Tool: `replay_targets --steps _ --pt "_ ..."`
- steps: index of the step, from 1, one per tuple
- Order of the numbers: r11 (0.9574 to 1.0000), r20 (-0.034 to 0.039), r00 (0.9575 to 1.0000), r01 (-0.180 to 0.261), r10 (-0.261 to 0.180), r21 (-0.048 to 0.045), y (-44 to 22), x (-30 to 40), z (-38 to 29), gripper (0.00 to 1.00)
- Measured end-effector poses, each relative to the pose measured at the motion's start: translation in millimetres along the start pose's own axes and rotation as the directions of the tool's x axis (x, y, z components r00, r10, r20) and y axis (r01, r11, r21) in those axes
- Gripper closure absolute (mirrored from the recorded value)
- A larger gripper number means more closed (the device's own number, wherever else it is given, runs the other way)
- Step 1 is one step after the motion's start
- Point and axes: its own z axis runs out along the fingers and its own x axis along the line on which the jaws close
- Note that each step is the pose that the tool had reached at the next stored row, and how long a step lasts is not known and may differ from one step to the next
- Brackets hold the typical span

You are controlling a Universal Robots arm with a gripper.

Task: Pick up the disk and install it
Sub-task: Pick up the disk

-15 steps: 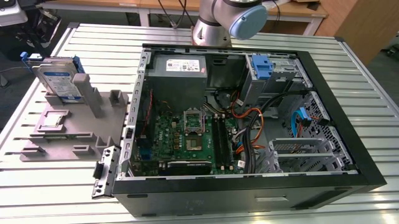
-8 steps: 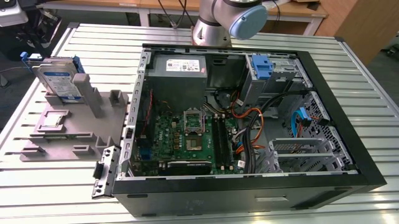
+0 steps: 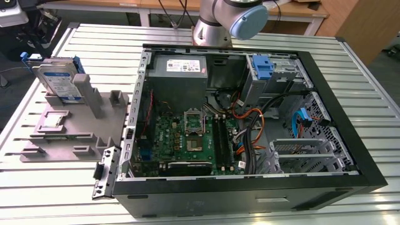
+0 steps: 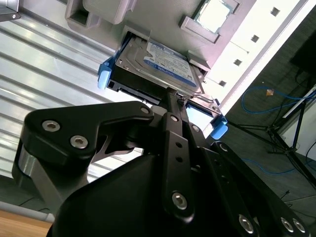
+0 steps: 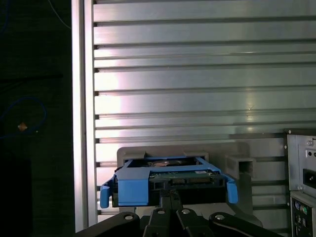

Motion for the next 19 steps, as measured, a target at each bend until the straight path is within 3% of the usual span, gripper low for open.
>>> replay_targets --steps 6,11,15,19 --pt "1.0 -0.0002 1.0 0.005 -0.005 0.0 0.0 0.0 0.1 0.9" --pt "0.9977 -0.0025 0.9977 0.068 -0.068 -0.0001 0.0 0.0 0.1 0.9" --pt "0.9902 -0.0054 0.9902 0.14 -0.14 -0.0004 0.0 0.0 0.2 0.9" --pt "0.9775 -0.0082 0.9775 0.211 -0.211 -0.0008 0.0 0.0 0.3 0.9"
